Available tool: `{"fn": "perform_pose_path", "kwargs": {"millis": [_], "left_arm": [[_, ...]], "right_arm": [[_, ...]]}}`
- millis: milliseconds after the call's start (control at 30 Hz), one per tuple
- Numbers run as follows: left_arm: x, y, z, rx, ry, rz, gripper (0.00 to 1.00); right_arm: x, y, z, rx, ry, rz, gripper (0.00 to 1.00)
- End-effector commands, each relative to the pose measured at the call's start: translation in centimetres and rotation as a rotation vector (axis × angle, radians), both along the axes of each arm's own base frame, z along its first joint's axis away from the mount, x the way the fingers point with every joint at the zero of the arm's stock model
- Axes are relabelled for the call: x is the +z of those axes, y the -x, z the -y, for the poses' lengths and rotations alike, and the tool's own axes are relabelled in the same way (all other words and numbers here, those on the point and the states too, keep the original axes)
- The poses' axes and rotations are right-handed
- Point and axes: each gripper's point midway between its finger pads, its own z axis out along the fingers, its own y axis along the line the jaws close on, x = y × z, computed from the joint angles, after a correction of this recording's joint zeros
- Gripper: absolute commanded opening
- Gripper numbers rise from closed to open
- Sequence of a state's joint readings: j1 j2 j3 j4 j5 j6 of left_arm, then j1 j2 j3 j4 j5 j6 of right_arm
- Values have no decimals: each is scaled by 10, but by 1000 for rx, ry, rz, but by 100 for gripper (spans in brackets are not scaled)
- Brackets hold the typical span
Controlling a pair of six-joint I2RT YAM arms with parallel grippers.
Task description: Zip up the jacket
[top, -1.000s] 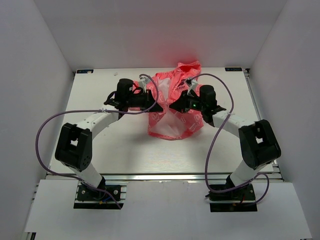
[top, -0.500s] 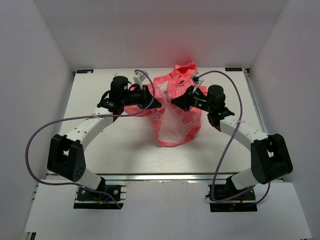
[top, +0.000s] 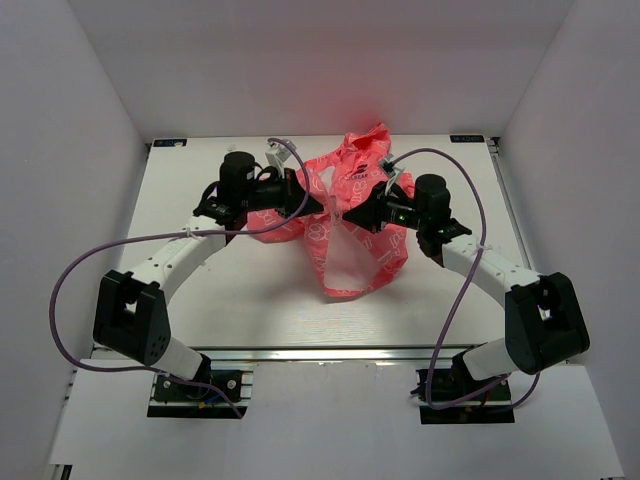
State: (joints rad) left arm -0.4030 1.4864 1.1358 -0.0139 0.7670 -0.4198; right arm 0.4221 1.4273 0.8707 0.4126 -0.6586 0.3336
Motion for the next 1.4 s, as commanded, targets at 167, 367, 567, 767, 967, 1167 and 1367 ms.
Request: {"fn": "perform_pose_path", "kwargs": {"millis": [167, 367, 567, 767, 967, 1167, 1367], "left_arm": [[3, -2, 2, -2, 6, 31, 0], [0, -2, 3, -7, 12, 18, 0], [-4, -2, 3, -6, 6, 13, 0], [-6, 0, 4, -18, 8, 10, 0], [-6, 1, 4, -14, 17, 10, 0], [0, 0, 2, 5, 17, 25, 0], [6, 1, 1, 6, 17, 44, 0]], "right_arm": [[28, 9, -3, 25, -60, 53, 0], [29, 12, -6, 49, -74, 43, 0], [29, 13, -7, 58, -87, 31, 0], [31, 11, -7, 47, -99, 23, 0], [26, 3, -6, 16, -68, 10, 0], [17, 4, -2, -1, -32, 9, 0], [12, 6, -2, 10, -26, 0, 0]]}}
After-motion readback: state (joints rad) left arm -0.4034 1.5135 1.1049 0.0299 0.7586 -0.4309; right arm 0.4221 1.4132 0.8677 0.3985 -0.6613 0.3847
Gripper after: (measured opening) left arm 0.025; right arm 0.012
